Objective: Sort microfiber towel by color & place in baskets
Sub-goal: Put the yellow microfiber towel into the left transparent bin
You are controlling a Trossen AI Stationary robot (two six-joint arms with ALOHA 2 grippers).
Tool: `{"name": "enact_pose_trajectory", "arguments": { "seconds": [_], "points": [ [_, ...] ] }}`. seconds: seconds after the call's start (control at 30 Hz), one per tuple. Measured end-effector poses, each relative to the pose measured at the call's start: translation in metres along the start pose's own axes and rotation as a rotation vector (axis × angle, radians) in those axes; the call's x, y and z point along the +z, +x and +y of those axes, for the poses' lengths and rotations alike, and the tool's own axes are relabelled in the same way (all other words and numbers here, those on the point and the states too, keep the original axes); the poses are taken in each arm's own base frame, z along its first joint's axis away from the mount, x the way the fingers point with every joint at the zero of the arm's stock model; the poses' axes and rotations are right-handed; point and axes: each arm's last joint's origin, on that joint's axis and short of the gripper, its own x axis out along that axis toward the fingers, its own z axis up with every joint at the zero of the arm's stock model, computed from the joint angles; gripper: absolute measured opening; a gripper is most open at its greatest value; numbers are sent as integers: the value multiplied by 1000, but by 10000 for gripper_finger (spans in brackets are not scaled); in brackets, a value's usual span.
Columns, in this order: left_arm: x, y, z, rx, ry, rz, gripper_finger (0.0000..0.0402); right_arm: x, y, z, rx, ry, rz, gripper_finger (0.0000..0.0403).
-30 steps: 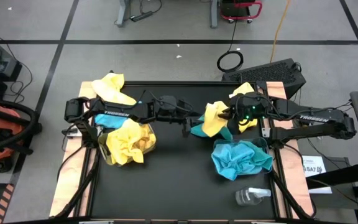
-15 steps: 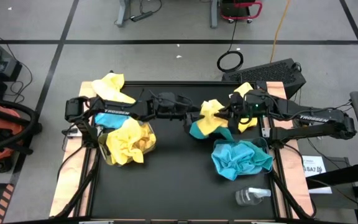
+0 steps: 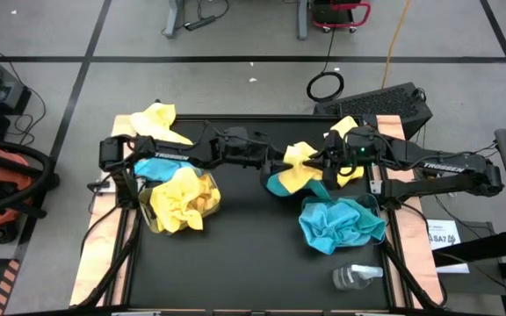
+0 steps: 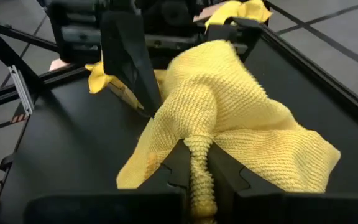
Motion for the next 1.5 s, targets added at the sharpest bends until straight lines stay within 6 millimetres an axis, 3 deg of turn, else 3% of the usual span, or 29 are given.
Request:
{"name": "enact_pose_trajectory", "arguments": {
  "seconds": [0.17, 0.27, 0.5, 0.8, 1.03, 1.2, 1.5],
  "points": [
    [-2, 11, -1, -83, -5, -41, 201, -4, 3, -1, -11, 5, 51, 19],
    [2, 18, -4, -106, 16, -29, 175, -7, 7, -2, -10, 11, 89, 20],
    [8, 21, -8, -149, 107, 32, 18, -12, 9, 0, 28, 17, 140, 46],
    [31, 16, -18, -168, 160, 47, 5, -25, 5, -2, -30, 35, 272, 160],
    [70, -21, -45, -157, 320, 86, 3, -33, 1, -7, -165, 45, 334, 233],
    [99, -68, -70, -110, 431, 96, 2, -35, 0, -10, -254, 50, 337, 251],
    [104, -171, -106, 2, 449, 361, 1, -37, -1, -10, -246, 67, 363, 239]
  ]
}}
